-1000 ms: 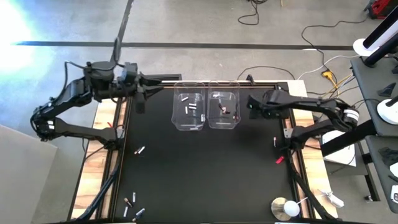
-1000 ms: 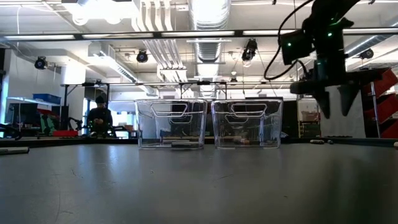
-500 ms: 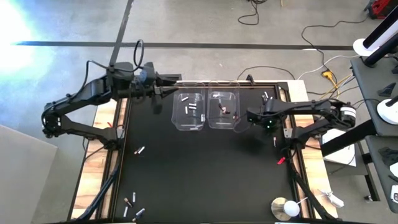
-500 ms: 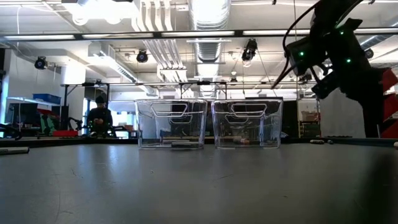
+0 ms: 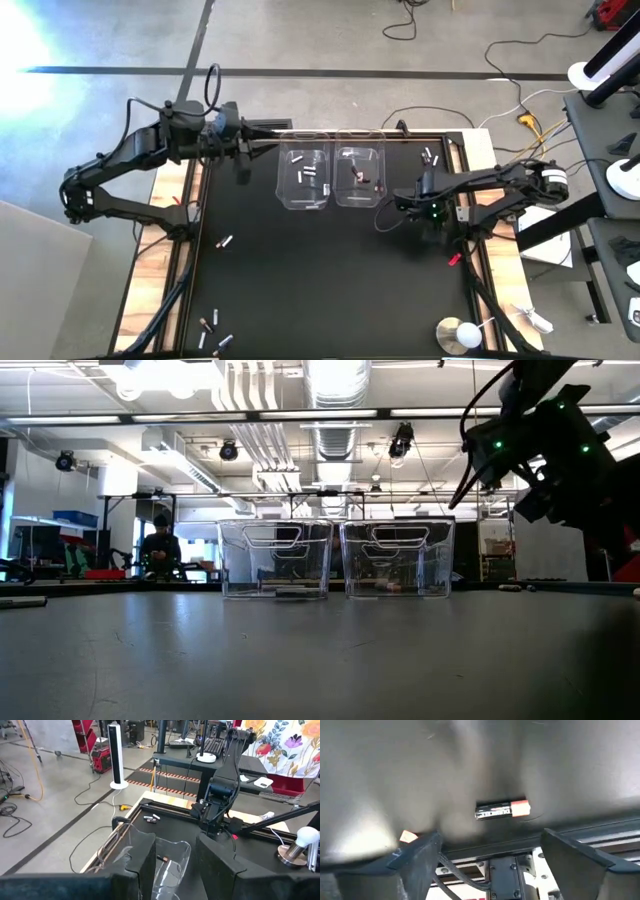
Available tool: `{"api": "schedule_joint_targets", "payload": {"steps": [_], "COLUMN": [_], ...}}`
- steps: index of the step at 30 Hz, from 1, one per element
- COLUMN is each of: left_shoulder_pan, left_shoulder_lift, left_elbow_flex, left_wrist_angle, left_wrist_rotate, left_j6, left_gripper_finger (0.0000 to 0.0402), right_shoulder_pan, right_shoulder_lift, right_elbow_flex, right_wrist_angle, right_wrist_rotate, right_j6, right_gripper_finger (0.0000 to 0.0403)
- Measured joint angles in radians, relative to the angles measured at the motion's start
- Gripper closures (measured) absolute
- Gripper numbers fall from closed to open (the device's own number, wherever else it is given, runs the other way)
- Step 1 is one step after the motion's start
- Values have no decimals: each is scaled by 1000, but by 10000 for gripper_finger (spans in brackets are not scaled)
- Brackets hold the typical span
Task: Sort batteries
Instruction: Put the black battery into the right transparent bin
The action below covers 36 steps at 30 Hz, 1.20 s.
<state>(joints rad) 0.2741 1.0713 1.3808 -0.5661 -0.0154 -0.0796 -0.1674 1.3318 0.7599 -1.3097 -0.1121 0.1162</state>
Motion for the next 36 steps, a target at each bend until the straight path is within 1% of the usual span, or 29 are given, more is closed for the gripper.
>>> {"api": "schedule_joint_targets", "payload": {"steps": [1,5,7,9,13,15,21,28,30,36], "left_shoulder_pan": [0,-1,-3,-5,-5,-5,-5,-28,-36,-53], "left_shoulder_lift": [-1,0,0,1,2,2,2,3,3,3], "left_elbow_flex": [0,0,0,0,-1,-1,-1,-1,-1,-1], "left_wrist_angle": [-7,-39,-39,-38,-35,-35,-33,-33,-33,-33], "left_wrist_rotate": [0,0,0,0,0,0,0,1,1,2], "left_j6": [-5,-10,-15,-15,-12,-12,-31,-42,-42,-43], "left_gripper_finger": [283,283,283,283,283,283,283,283,283,283], "right_shoulder_pan": [9,6,-7,-16,-32,-38,-39,-39,-39,-53], "right_shoulder_lift": [3,29,44,49,50,50,50,47,48,22], "right_elbow_flex": [-6,-19,-18,-29,-74,-100,-158,-197,-196,-191], "right_wrist_angle": [0,50,74,91,146,175,236,293,299,304], "right_wrist_rotate": [9,29,13,-16,-97,-106,-106,-113,-106,-117], "right_j6": [23,219,343,431,557,607,696,723,755,815], "right_gripper_finger": [67,65,65,65,75,85,118,154,164,176]}}
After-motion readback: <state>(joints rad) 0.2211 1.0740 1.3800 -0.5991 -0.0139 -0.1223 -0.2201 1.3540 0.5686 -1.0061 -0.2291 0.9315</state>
